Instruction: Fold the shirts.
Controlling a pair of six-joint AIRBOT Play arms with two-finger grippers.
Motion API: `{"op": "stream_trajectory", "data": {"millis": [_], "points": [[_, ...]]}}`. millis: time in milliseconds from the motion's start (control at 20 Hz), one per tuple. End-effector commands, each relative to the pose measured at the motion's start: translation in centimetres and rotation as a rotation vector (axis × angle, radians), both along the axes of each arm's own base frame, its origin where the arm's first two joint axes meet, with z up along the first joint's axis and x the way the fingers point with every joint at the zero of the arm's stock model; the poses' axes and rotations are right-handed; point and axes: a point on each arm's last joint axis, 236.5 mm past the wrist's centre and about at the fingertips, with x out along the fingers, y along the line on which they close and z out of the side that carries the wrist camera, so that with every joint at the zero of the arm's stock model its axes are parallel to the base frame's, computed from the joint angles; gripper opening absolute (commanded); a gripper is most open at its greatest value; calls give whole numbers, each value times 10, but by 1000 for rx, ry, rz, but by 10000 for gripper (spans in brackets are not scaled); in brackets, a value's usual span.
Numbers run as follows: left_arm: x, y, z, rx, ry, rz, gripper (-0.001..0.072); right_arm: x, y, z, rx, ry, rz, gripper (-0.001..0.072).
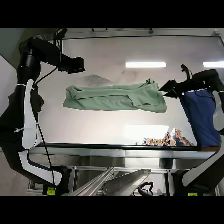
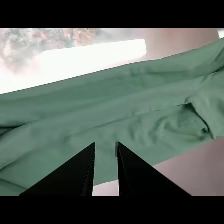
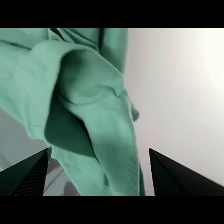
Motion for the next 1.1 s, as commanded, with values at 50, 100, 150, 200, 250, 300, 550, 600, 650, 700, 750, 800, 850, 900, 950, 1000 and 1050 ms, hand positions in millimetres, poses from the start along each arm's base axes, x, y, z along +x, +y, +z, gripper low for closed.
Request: {"op": "stream_trajectory", "data": {"millis": [50, 100, 150, 200, 250, 300, 550, 600, 650, 700, 750, 800, 850, 900, 950, 1000, 1050], "points": [[0, -8, 2, -8, -12, -11, 173, -12, -20, 8, 16, 20, 14, 708], [0, -8, 2, -8, -12, -11, 173, -14, -16, 6, 3, 13, 36, 708], [0, -8, 2, -8, -12, -11, 173, -14, -13, 1, -22, 13, 50, 709], [1, -8, 2, -8, -13, -11, 173, -13, -8, -4, -47, 8, 65, 709], [2, -8, 3, -10, -18, -9, 173, -12, -3, -9, -65, 0, 81, 711], [3, -8, 4, -12, -23, -6, 173, -12, 5, -12, -68, 2, 97, 715], [5, -8, 5, -13, -31, -4, 172, 0, 32, -32, -94, -16, 98, 719], [5, -8, 5, -13, -31, -4, 173, 0, 36, -32, -93, -18, 104, 719], [5, -8, 5, -13, -32, -4, 172, -2, 40, -32, -93, -15, 116, 719], [5, -8, 5, -13, -34, -3, 172, -3, 44, -32, -92, -15, 126, 718], [5, -8, 5, -13, -34, -3, 173, -5, 50, -32, -89, -12, 141, 718], [5, -8, 5, -13, -34, -3, 173, -7, 55, -32, -89, -12, 151, 715], [6, -8, 5, -13, -35, -3, 173, -7, 58, -32, -89, -12, 159, 669], [6, -8, 5, -13, -36, -2, 172, -9, 61, -31, -87, -9, 168, 414], [6, -8, 5, -13, -36, -2, 172, -10, 63, -31, -85, -8, 173, 271], [6, -8, 5, -13, -36, -2, 173, -10, 64, -31, -85, -8, 175, 239], [6, -8, 5, -14, -36, -2, 172, -10, 64, -31, -85, -9, 176, 42]]}}
